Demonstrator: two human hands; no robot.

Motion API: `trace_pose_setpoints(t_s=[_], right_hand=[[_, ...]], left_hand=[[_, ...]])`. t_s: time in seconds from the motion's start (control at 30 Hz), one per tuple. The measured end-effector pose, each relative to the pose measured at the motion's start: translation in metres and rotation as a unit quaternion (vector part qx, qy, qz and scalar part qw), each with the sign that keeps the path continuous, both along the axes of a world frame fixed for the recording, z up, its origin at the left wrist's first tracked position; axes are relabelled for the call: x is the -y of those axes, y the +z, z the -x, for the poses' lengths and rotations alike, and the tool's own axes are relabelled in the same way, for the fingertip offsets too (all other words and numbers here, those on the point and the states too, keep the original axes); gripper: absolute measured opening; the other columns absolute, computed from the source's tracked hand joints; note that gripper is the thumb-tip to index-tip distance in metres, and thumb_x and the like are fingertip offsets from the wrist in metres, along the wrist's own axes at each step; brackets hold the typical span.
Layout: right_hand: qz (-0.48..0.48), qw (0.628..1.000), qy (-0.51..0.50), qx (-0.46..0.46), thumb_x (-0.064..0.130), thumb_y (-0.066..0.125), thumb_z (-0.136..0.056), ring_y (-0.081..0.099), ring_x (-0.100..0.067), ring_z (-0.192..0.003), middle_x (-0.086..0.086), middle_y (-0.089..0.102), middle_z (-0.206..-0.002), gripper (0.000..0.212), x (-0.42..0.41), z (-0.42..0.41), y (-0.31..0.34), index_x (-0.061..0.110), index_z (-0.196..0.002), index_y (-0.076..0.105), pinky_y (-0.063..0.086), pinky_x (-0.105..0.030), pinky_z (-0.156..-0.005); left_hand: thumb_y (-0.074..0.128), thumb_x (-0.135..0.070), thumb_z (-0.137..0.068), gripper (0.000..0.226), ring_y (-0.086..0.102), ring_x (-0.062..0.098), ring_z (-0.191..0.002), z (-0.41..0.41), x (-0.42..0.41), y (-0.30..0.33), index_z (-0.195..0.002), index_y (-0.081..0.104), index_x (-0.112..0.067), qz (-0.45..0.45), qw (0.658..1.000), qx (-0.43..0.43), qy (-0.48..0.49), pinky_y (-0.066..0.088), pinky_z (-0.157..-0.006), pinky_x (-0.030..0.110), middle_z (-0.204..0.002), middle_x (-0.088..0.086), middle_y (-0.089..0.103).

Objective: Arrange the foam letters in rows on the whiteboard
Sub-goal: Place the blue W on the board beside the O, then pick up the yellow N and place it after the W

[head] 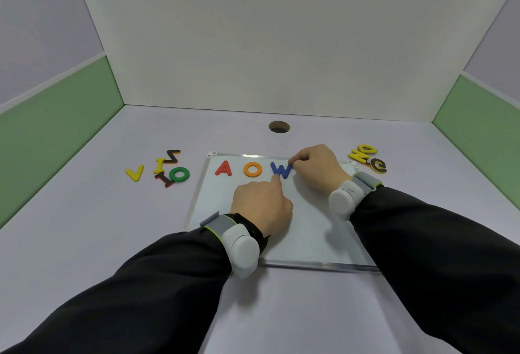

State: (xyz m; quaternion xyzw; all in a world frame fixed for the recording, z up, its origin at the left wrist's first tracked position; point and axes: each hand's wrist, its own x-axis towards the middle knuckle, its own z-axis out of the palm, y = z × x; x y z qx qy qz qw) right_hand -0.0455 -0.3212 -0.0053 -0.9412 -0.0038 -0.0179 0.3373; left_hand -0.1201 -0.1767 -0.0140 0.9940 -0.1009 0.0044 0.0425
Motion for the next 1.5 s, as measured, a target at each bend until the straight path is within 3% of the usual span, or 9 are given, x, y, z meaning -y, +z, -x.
trace_pose_setpoints(t_s=[0.43, 0.57, 0.67, 0.83, 0.97, 1.07, 1.2, 1.37, 1.5], right_hand=[[-0.002, 1.000, 0.007, -0.004, 0.005, 0.051, -0.090, 0.057, -0.014, -0.094, -0.003, 0.073, -0.110, 0.029, 0.001, 0.000, 0.001, 0.009, -0.103, 0.077, 0.039, -0.021, -0.085], [-0.036, 0.999, -0.001, 0.006, 0.004, 0.052, -0.088, 0.058, -0.014, -0.094, -0.002, 0.071, -0.104, 0.030, 0.005, 0.004, 0.003, 0.011, -0.103, 0.076, 0.043, -0.024, -0.085], [-0.064, 0.998, -0.010, 0.024, 0.003, 0.053, -0.086, 0.060, -0.015, -0.093, 0.002, 0.068, -0.095, 0.030, 0.010, 0.004, 0.007, 0.014, -0.101, 0.076, 0.048, -0.026, -0.087], [-0.055, 0.997, -0.030, 0.048, 0.003, 0.055, -0.085, 0.064, -0.017, -0.092, 0.003, 0.068, -0.090, 0.029, 0.031, 0.001, 0.009, 0.017, -0.098, 0.077, 0.050, -0.028, -0.088], [-0.057, 0.995, -0.060, 0.064, 0.003, 0.056, -0.087, 0.067, -0.019, -0.099, -0.003, 0.073, -0.100, 0.027, 0.058, 0.002, 0.008, 0.014, -0.102, 0.076, 0.051, -0.030, -0.093], [-0.045, 0.994, -0.086, 0.053, 0.003, 0.052, -0.087, 0.063, -0.016, -0.103, 0.000, 0.071, -0.109, 0.033, 0.079, 0.001, 0.005, 0.014, -0.109, 0.074, 0.046, -0.025, -0.090], [-0.040, 0.991, -0.117, 0.052, 0.007, 0.055, -0.082, 0.063, -0.019, -0.109, 0.004, 0.071, -0.114, 0.036, 0.106, -0.005, 0.000, 0.022, -0.110, 0.073, 0.048, -0.040, -0.102], [-0.062, 0.984, -0.162, 0.042, 0.015, 0.060, -0.080, 0.063, -0.025, -0.111, 0.005, 0.069, -0.116, 0.032, 0.133, -0.016, -0.007, 0.038, -0.100, 0.070, 0.048, -0.042, -0.103], [-0.032, 0.985, -0.169, 0.005, 0.010, 0.046, -0.081, 0.049, -0.033, -0.124, -0.002, 0.057, -0.134, 0.052, 0.149, -0.024, -0.008, 0.035, -0.122, 0.064, 0.037, -0.041, -0.111]], left_hand=[[0.033, -0.032, -0.099, 0.051, 0.053, 0.019, -0.073, -0.002, -0.001, 0.006, -0.149, 0.032, -0.018, 0.006, 1.000, -0.017, -0.003, 0.040, -0.063, 0.029, -0.086, 0.001, 0.056], [0.038, -0.032, -0.098, 0.031, 0.057, 0.019, -0.075, -0.003, -0.003, 0.009, -0.119, 0.054, -0.016, 0.025, 0.999, -0.024, -0.009, 0.040, -0.063, 0.029, -0.086, 0.001, 0.058], [0.039, -0.032, -0.097, 0.026, 0.054, 0.019, -0.070, -0.006, -0.003, 0.014, -0.099, 0.059, -0.015, 0.016, 1.000, -0.009, -0.012, 0.036, -0.059, 0.028, -0.072, -0.001, 0.050], [0.041, -0.031, -0.093, 0.027, 0.056, 0.024, -0.081, -0.015, 0.004, 0.024, -0.103, 0.063, -0.018, 0.033, 0.999, 0.027, -0.021, 0.032, -0.060, 0.029, -0.082, -0.001, 0.054], [0.042, -0.030, -0.092, 0.024, 0.060, 0.027, -0.080, -0.027, 0.023, 0.029, -0.093, 0.061, -0.015, 0.048, 0.998, 0.028, -0.029, 0.036, -0.064, 0.029, -0.081, 0.000, 0.059], [0.044, -0.032, -0.094, 0.031, 0.062, 0.027, -0.092, -0.038, 0.042, 0.034, -0.112, 0.063, -0.017, 0.048, 0.998, 0.029, -0.034, 0.037, -0.067, 0.030, -0.103, 0.003, 0.065], [0.046, -0.029, -0.092, 0.029, 0.063, 0.027, -0.092, -0.053, 0.065, 0.033, -0.112, 0.064, -0.017, 0.057, 0.996, 0.038, -0.049, 0.038, -0.067, 0.030, -0.105, 0.003, 0.067], [0.048, -0.024, -0.090, 0.025, 0.062, 0.027, -0.094, -0.073, 0.095, 0.028, -0.106, 0.066, -0.017, 0.086, 0.994, 0.044, -0.056, 0.036, -0.068, 0.029, -0.104, 0.003, 0.067], [0.048, -0.029, -0.094, 0.030, 0.059, 0.027, -0.102, -0.093, 0.119, 0.022, -0.112, 0.067, -0.017, 0.078, 0.993, 0.054, -0.071, 0.039, -0.073, 0.031, -0.115, 0.005, 0.061]])
